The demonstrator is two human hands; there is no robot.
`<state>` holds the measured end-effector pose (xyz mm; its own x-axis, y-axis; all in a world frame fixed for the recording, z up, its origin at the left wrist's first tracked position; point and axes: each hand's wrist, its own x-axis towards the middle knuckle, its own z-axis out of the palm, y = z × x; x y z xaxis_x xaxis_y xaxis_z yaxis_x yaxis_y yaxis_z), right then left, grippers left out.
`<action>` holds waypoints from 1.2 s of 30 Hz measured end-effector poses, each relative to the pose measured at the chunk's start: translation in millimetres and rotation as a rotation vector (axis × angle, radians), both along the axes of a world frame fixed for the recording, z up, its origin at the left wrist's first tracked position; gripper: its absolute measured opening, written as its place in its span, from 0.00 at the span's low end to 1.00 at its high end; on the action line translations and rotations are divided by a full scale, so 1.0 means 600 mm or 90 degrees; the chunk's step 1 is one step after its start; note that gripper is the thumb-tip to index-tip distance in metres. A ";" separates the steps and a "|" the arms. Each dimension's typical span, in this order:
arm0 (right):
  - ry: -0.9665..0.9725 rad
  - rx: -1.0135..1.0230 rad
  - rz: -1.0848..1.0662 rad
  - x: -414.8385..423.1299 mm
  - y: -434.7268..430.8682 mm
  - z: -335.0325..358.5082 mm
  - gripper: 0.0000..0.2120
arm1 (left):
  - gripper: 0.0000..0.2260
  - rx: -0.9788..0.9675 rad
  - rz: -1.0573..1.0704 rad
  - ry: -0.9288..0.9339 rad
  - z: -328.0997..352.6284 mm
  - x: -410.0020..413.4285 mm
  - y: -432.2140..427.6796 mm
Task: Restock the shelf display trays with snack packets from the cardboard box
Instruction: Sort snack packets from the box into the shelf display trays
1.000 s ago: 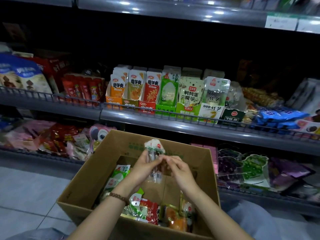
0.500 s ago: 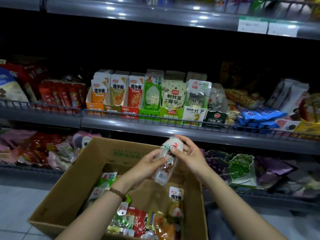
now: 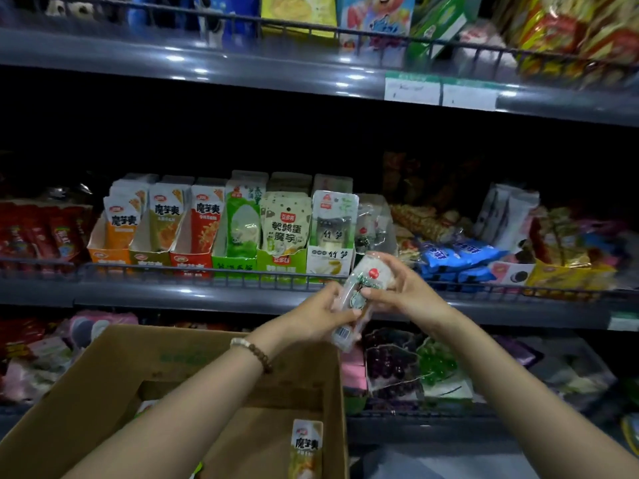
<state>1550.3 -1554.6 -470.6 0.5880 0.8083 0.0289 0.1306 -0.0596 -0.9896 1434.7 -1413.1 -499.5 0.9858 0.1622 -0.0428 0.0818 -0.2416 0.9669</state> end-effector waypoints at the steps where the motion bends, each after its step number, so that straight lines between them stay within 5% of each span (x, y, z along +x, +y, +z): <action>1: -0.011 0.005 -0.007 0.015 -0.002 0.014 0.28 | 0.14 0.014 0.020 -0.018 0.010 0.017 -0.005; 5: -0.047 0.068 -0.064 0.092 -0.007 0.079 0.25 | 0.12 0.048 0.112 -0.112 0.049 0.069 -0.011; 11: -0.249 0.120 -0.248 0.202 0.039 0.132 0.25 | 0.27 0.616 0.145 -0.087 0.035 0.098 0.045; 14: -0.310 -0.012 -0.212 0.223 0.078 0.120 0.30 | 0.29 0.743 0.099 -0.027 0.013 0.112 0.065; 17: -0.364 -0.183 -0.112 0.223 0.110 0.099 0.29 | 0.30 0.787 0.089 -0.021 -0.004 0.121 0.076; 26: -0.609 -0.434 0.003 0.249 0.139 0.044 0.37 | 0.31 0.822 0.101 -0.054 -0.024 0.126 0.087; 31: -0.565 -0.325 -0.066 0.230 0.124 0.028 0.41 | 0.32 0.808 0.112 -0.065 -0.021 0.116 0.083; 36: -0.458 -0.135 -0.117 0.188 0.083 0.032 0.32 | 0.35 0.766 0.112 -0.065 -0.017 0.065 0.079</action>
<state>1663.0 -1504.7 -451.7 0.6086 0.7302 0.3104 0.7073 -0.3219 -0.6294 1473.9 -1365.5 -509.4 0.9366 0.1757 0.3031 0.1397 -0.9807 0.1368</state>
